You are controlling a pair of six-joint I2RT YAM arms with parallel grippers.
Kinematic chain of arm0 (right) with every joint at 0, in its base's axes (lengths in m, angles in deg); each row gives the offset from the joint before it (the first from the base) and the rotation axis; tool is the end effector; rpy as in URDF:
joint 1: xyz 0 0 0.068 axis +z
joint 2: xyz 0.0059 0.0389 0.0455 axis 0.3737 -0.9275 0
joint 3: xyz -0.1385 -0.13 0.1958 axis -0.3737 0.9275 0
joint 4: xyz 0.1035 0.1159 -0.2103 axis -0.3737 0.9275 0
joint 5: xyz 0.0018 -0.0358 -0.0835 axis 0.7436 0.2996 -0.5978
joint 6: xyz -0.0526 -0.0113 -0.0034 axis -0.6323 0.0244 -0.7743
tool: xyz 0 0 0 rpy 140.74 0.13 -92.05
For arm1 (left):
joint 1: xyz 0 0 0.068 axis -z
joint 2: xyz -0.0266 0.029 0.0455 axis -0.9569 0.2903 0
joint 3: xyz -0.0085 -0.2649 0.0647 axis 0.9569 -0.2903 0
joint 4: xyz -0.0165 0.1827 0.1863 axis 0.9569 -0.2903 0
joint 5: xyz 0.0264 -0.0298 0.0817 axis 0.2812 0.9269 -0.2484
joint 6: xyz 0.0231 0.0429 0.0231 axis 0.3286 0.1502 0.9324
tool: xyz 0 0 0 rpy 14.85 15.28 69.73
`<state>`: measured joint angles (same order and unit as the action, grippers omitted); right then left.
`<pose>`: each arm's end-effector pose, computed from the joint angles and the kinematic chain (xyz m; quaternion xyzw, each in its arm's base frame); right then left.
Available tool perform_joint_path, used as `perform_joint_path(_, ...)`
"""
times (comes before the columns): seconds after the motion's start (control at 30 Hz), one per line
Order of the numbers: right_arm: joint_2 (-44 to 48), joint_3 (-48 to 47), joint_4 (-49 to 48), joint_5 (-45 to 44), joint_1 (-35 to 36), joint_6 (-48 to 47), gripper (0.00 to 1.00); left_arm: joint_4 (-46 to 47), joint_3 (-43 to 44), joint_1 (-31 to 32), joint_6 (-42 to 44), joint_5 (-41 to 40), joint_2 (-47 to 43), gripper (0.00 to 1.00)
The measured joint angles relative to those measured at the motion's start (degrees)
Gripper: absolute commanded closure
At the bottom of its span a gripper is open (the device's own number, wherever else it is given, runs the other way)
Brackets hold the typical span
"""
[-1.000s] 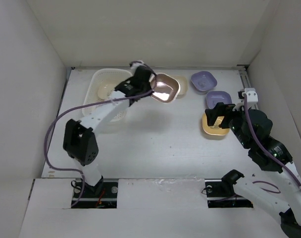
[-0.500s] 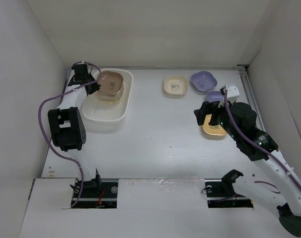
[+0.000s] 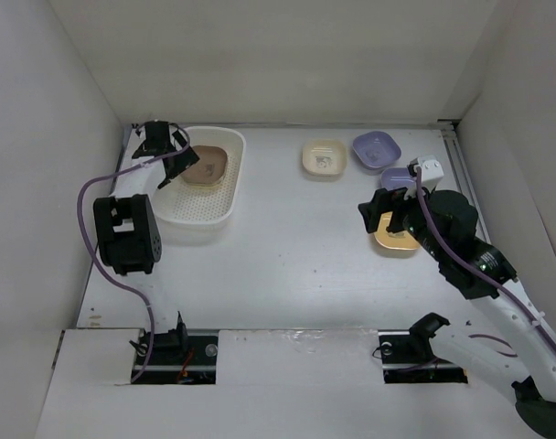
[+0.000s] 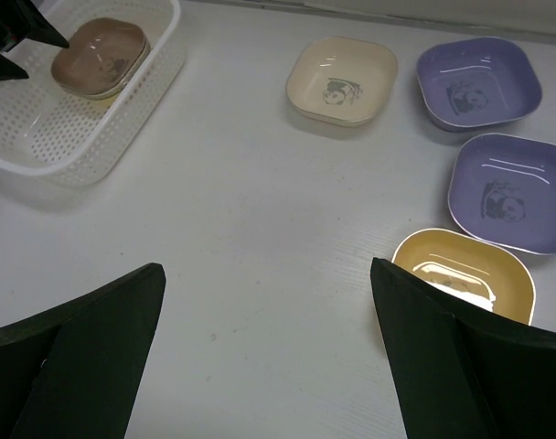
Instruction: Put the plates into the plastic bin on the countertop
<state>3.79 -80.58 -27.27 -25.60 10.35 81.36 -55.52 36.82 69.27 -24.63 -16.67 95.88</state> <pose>0.1376 0.0791 0.3869 -0.0956 0.7865 0.1518 0.5909 0.4419 0.0304 0.2425 -0.2513 0.8667 -0.0829 0.4228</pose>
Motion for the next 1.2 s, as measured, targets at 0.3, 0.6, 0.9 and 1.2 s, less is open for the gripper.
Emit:
perform_joint_path(0.3, 0.72, -0.02, 0.09, -0.74, 0.00, 0.02, 0.00, -1.53, 0.35, 9.03, -1.18, -6.12, -11.47, 0.00)
perform_joint_path(0.6, 3.93, -2.49, 2.58, -6.43, -0.09, 1.51, 0.00, 0.37, 20.17, 42.01, -2.56, -9.75, 2.71, 0.00)
perform_joint_path(0.9, 6.05, -2.99, 4.72, -7.04, -0.46, 2.01, 0.00, -4.70, 35.47, 38.10, -4.35, -10.78, 27.17, 0.02)
perform_joint_path(1.2, 6.29, -2.99, 5.31, -6.99, -0.46, 2.08, 0.00, -4.44, 44.33, 36.70, -5.38, -10.56, 33.48, 0.21)
